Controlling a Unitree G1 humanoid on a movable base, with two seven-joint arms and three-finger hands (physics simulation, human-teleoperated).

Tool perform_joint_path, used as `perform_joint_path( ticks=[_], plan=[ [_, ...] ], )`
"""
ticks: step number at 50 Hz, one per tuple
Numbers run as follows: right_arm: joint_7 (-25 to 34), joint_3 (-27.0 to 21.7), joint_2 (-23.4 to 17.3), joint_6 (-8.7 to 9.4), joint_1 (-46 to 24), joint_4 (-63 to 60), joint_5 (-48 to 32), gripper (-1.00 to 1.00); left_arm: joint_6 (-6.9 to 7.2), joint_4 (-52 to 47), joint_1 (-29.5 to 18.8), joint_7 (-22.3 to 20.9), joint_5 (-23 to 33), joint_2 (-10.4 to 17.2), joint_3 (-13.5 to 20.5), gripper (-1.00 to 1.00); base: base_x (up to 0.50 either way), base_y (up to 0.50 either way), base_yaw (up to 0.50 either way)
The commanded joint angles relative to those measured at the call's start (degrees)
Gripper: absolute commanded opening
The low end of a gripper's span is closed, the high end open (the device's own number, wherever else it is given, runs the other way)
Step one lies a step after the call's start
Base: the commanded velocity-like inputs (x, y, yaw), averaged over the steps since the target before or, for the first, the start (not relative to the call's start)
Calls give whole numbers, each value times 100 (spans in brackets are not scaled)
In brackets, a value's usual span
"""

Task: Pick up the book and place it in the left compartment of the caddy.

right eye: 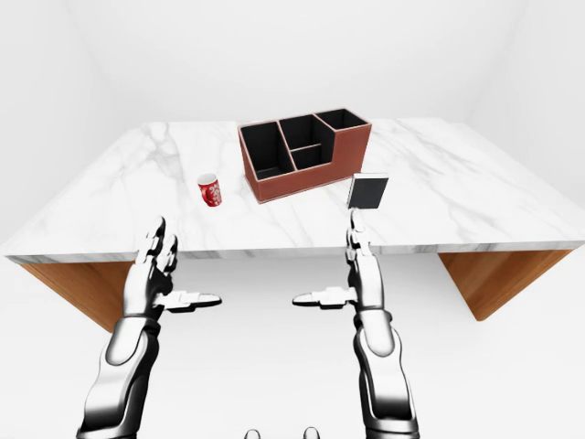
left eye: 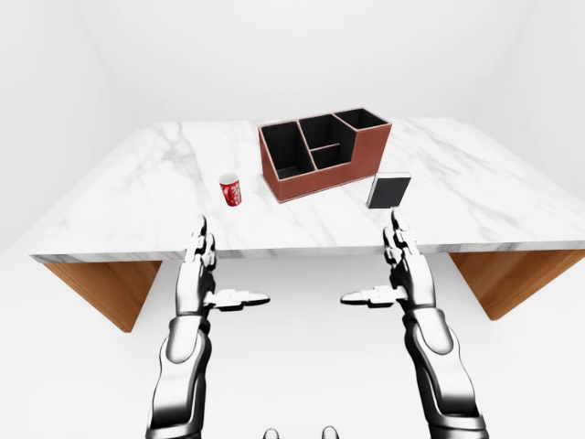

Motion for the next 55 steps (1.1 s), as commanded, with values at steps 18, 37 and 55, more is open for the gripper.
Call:
perform_joint_path(
  ticks=[18, 37, 55],
  plan=[
    [272, -188, -160, 0, -443, -963, -194, 100, 0, -1232, -276, 6, -67, 84, 197, 100, 0, 0, 0],
    [477, -226, -185, 0, -513, -1241, -204, 100, 0, -1539, -391, 50, -127, 107, 233, 100, 30, 0, 0],
    [490, -170, -167, 0, -463, -1244, -305, 100, 0, -1600, -361, 67, -167, 110, 281, 100, 50, 0, 0]
  ],
)
